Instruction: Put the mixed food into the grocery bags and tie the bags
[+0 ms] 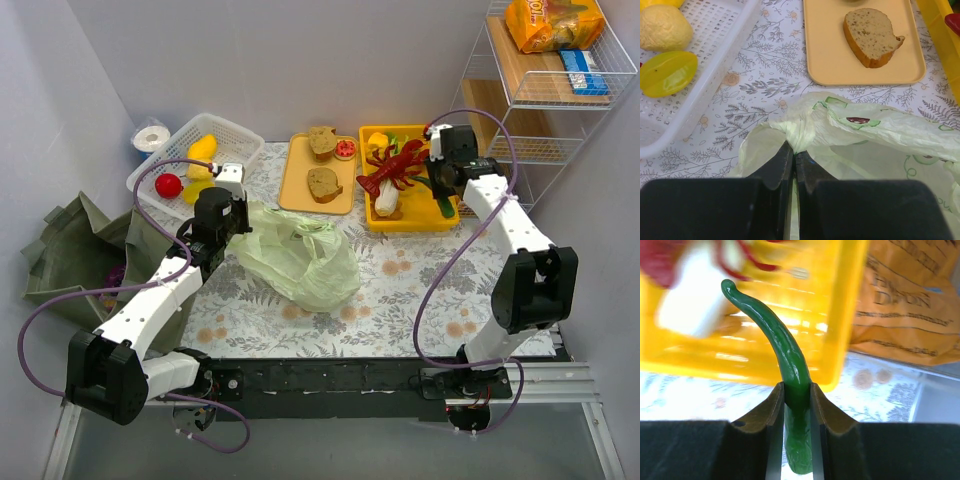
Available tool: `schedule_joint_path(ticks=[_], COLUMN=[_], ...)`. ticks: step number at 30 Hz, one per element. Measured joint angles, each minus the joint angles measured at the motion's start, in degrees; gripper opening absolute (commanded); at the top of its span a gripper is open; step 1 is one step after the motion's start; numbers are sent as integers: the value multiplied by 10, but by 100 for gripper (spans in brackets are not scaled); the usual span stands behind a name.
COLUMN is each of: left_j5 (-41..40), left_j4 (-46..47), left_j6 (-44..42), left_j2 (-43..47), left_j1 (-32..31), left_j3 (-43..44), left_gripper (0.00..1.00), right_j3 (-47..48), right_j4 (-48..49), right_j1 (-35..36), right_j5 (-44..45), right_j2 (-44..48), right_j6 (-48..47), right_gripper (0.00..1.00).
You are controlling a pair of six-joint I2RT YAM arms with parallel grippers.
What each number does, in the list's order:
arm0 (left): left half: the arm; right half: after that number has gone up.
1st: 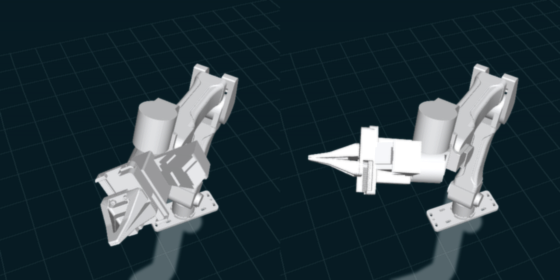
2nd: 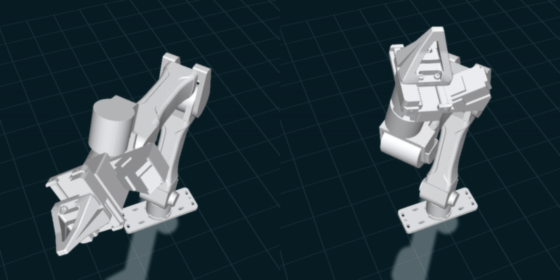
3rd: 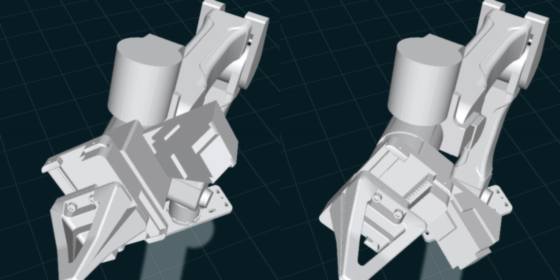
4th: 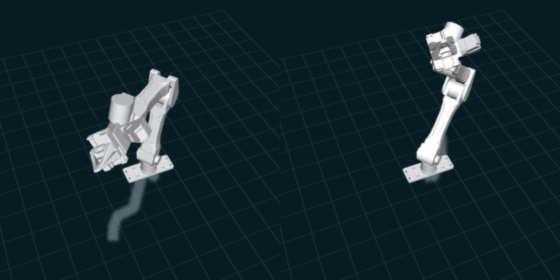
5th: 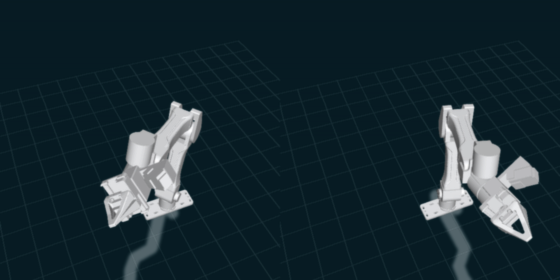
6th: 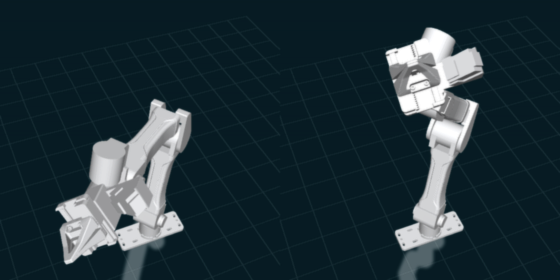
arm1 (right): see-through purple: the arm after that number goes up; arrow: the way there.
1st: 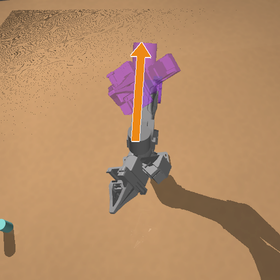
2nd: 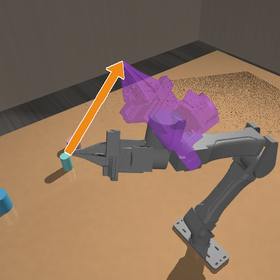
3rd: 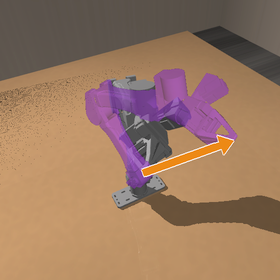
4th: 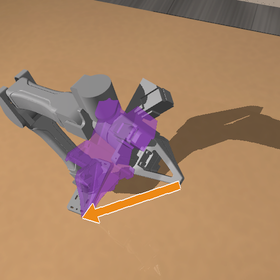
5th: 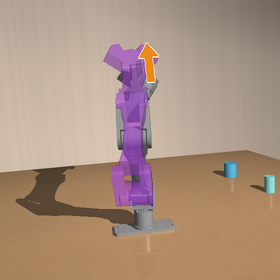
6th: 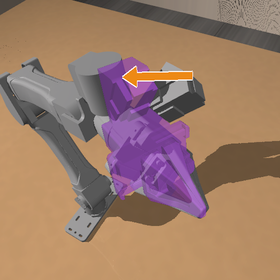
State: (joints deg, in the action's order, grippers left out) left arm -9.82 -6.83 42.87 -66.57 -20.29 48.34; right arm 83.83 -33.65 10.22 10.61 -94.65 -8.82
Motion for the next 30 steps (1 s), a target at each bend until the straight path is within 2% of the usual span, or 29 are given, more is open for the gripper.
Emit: schedule_joint_path(ticks=[3, 6, 9, 14, 17, 20, 25, 30], left_j5=[4, 7, 8, 8, 8, 8, 9, 8], left_j4=[0, 0, 0, 0, 0, 0, 0, 0], left_j6=[1, 3, 4, 4, 4, 5, 6, 6], left_j2=[0, 0, 0, 0, 0, 0, 0, 0], left_j1=[0, 0, 0, 0, 0, 0, 0, 0], left_j3=[0, 0, 0, 0, 0, 0, 0, 0], left_gripper=[0, 0, 0, 0, 0, 0, 0, 0], right_j3=[-1, -3, -31, -151, -184, -199, -215, -227], right_j4=[0, 49, 150, 369, 454, 503, 520, 528], right_j1=[65, 194, 313, 386, 427, 465, 501, 513], right_j5=[-6, 0, -14, -38, -40, -44, -43, -11], right_j2=[42, 112, 191, 294, 276, 214, 134, 98], right_j6=[15, 20, 35, 99, 124, 147, 169, 179], right_gripper=[1, 1, 1, 1, 1, 1, 1, 1])
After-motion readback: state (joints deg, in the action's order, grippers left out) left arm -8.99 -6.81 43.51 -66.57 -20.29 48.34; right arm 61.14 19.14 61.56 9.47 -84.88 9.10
